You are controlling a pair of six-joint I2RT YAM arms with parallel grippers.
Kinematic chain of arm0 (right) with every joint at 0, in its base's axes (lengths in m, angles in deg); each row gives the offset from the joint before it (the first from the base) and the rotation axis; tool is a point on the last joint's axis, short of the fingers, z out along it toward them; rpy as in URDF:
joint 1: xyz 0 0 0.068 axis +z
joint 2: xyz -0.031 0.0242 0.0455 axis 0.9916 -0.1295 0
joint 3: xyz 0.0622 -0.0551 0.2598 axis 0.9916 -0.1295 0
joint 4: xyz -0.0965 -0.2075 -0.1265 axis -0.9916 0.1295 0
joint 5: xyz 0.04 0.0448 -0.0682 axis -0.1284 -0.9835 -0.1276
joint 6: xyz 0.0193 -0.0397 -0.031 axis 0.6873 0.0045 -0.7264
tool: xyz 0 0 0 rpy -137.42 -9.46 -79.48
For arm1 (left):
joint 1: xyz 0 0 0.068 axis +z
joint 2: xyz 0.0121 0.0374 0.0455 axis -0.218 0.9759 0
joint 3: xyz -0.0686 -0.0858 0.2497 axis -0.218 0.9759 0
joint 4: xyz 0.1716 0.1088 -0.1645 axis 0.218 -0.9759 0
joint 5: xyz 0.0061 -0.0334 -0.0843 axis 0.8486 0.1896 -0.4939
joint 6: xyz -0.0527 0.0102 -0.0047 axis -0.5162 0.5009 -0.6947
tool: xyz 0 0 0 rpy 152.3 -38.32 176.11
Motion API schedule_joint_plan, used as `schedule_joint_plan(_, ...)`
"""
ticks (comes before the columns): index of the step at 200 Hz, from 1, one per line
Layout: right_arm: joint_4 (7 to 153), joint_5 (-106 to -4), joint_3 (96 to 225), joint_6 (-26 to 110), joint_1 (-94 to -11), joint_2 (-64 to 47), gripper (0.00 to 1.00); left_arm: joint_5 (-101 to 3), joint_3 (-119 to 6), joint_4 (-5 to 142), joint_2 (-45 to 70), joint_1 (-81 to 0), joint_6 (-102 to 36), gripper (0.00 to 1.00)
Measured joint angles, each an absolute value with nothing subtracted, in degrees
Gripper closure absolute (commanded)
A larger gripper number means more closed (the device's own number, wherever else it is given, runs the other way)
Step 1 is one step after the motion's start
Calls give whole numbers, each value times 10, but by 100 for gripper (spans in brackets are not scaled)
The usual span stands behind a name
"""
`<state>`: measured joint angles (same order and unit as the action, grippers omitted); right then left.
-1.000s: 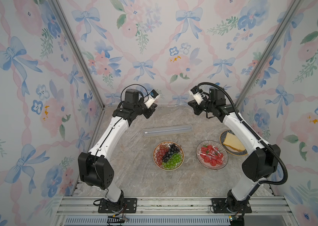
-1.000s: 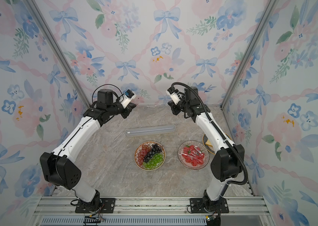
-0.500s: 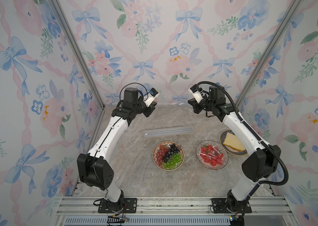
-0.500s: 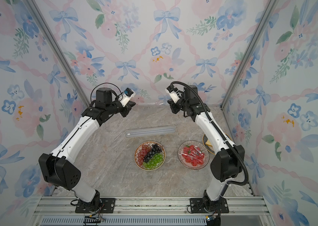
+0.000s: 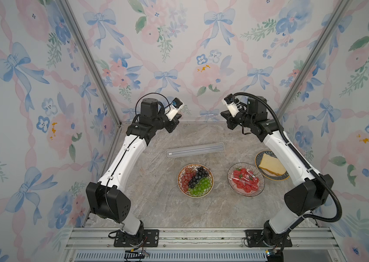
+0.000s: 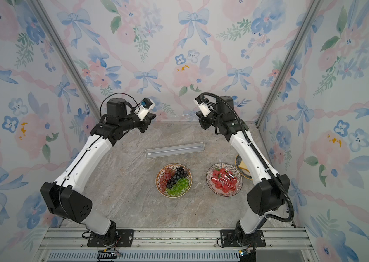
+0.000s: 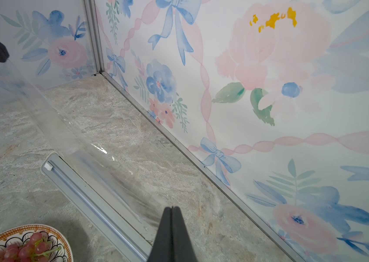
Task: Wrap the plate with plastic wrap
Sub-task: Pull the plastic wrap from the plastic wrap cutting box.
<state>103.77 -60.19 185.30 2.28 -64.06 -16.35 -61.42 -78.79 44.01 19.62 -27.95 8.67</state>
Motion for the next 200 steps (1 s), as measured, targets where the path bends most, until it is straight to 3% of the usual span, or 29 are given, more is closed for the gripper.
schedule_joint_plan(200,1039,-587,1829,23,-629,-118,100,-612,-790,440,176,-287,87,100)
